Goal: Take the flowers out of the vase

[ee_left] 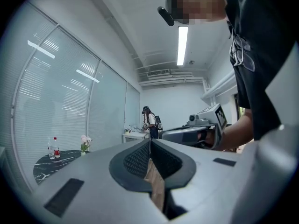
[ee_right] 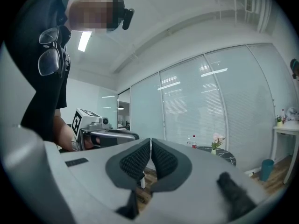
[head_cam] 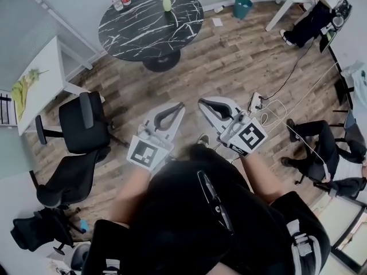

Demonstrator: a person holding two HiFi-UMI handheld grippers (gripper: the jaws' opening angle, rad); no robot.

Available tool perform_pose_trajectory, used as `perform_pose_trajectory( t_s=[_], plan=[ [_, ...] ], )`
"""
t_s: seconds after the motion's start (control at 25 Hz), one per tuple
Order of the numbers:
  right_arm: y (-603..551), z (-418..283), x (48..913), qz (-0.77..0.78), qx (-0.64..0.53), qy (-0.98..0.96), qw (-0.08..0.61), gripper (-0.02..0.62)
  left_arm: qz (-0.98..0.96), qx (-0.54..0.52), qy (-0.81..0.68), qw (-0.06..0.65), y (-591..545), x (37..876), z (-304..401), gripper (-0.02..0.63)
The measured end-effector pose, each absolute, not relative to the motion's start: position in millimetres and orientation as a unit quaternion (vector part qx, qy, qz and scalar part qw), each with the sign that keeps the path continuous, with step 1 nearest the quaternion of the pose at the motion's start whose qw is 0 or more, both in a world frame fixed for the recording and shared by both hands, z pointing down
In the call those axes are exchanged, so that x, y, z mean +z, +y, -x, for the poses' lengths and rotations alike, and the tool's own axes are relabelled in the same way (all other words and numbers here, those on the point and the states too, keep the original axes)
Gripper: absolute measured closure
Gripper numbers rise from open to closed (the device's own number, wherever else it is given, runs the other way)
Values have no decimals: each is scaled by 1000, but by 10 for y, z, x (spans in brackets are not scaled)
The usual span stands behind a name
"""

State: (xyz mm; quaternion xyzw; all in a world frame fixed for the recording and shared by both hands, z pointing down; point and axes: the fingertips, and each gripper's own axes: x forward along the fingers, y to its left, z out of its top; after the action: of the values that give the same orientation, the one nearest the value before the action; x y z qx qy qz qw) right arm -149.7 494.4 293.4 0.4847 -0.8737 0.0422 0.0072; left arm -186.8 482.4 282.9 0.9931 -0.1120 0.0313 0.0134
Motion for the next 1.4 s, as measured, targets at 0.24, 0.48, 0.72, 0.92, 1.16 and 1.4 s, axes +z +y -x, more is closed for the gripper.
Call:
perform_pose_trajectory(
  t_s=[0.24, 0.48, 0.72, 0.92, 1.16, 1.4],
  plan=[
    [4903, 1201, 2975, -473, 47, -880, -2, 575, -991, 45, -121, 19, 4805, 2908, 1538, 586],
    [4877, 914, 2995, -453, 50, -890, -1, 575, -989, 48, -135, 21, 4780, 2909, 1181, 586],
    [4855, 719, 2984, -440, 50, -897, -6, 575, -987, 57, -145, 30, 4772, 2973, 973, 586],
    [4735, 570, 3019, -444, 54, -894, -8, 575, -988, 60, -143, 25, 4666, 2999, 839, 586],
    [4480, 463, 3076, -449, 54, -892, -3, 575, -989, 54, -137, 27, 4376, 3060, 730, 586],
    [3953, 290, 3096, -460, 55, -886, 5, 575, -991, 50, -122, 24, 3853, 3090, 548, 586]
  ],
)
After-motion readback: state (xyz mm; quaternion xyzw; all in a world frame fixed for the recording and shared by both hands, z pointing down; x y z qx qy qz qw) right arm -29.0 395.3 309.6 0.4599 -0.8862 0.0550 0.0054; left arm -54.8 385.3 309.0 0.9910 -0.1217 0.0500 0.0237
